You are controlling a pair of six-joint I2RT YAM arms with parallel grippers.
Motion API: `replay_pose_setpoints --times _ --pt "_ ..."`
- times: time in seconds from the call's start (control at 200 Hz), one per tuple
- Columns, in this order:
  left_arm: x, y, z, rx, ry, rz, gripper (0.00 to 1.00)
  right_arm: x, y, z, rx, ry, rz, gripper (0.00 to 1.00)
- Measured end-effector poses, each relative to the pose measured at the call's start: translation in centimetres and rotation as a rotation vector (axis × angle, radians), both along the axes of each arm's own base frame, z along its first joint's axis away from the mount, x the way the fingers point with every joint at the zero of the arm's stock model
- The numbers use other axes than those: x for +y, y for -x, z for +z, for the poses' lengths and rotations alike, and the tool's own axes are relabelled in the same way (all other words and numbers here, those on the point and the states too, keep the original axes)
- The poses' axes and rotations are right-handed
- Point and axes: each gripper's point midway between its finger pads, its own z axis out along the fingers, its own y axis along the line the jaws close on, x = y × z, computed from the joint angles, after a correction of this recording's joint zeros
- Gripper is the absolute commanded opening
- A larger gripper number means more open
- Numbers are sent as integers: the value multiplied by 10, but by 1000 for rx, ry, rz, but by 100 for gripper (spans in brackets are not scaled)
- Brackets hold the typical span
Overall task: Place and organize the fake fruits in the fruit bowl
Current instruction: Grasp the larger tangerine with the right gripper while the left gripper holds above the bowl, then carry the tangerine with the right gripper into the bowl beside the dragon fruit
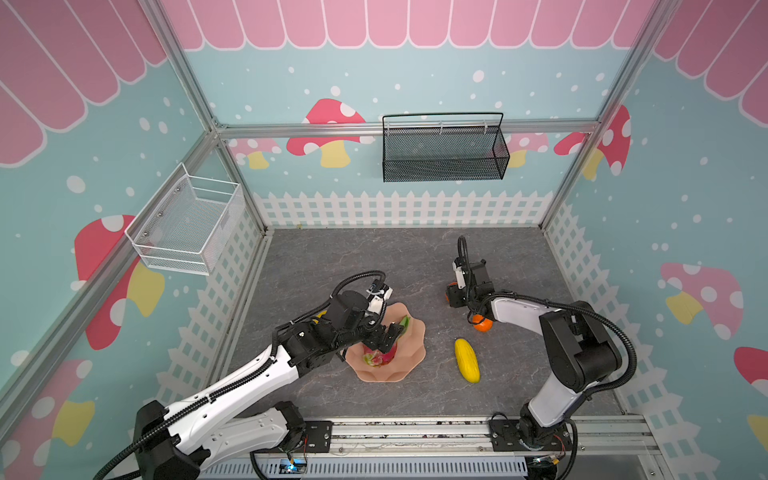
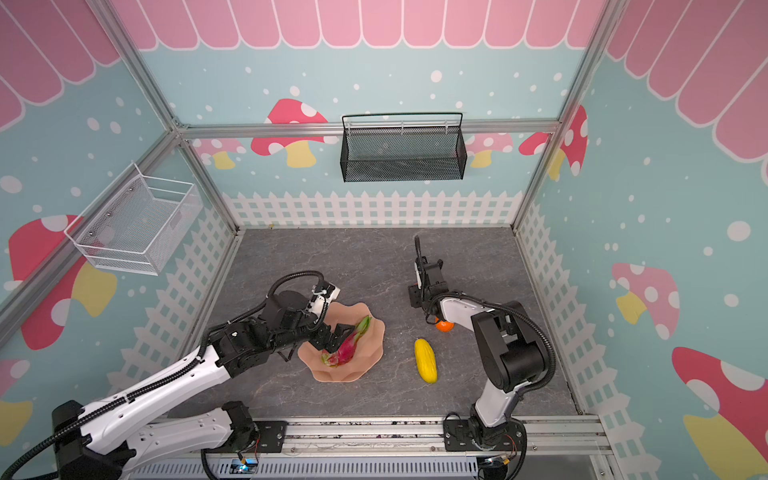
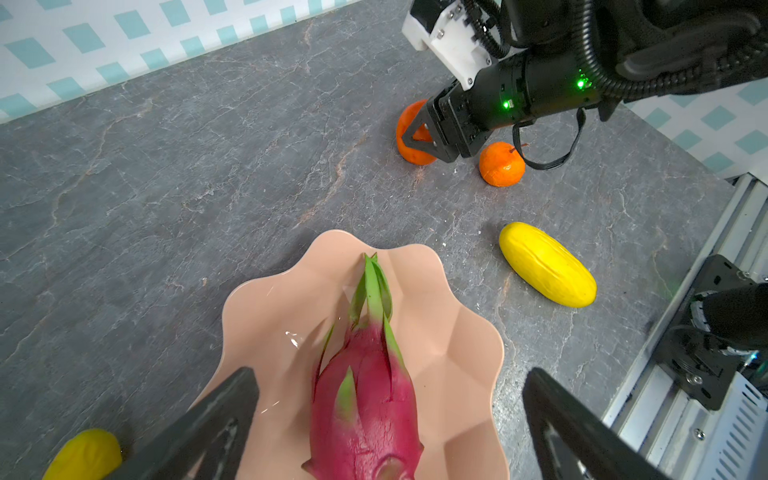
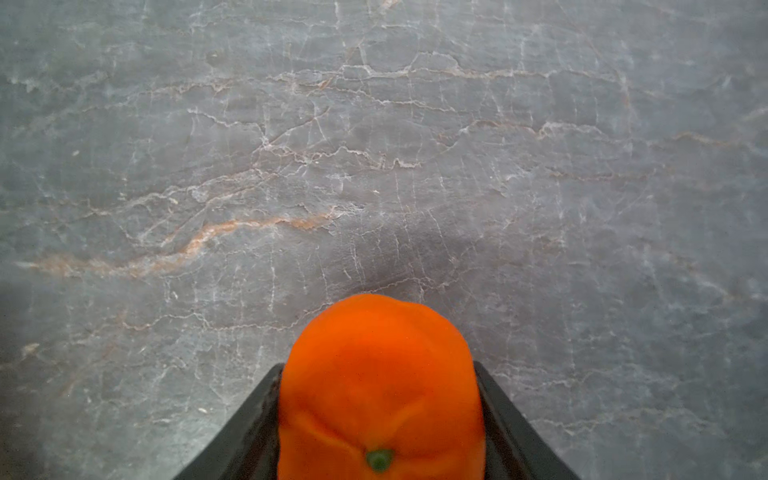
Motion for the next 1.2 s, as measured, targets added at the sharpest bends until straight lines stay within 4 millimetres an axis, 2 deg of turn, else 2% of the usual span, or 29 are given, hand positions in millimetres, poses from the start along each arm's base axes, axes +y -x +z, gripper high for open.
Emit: replay_pose_setpoints --times 0.11,0.21,0.255,0.395,0.485,0.555,0.76,0.966,1.201 --pt "11 8 7 -7 27 22 100 0 13 7 -9 -17 23 55" --pt "25 21 7 6 50 40 100 11 35 32 -61 -53 83 55" --pt "32 28 6 8 62 46 100 23 46 49 -100 -78 135 55" --pt "52 47 -1 6 99 62 100 80 96 105 -212 -206 357 54" --pt "57 52 0 -1 120 66 100 98 124 120 -232 -289 459 54" --pt "58 52 2 -3 126 68 100 108 142 118 -210 -325 521 54" --pt "55 52 -8 33 101 66 100 132 182 91 -95 -343 667 54" --pt "55 52 -10 43 97 67 100 143 193 76 -47 -333 720 55" --pt "55 52 -13 53 92 67 100 153 198 43 32 -287 744 56"
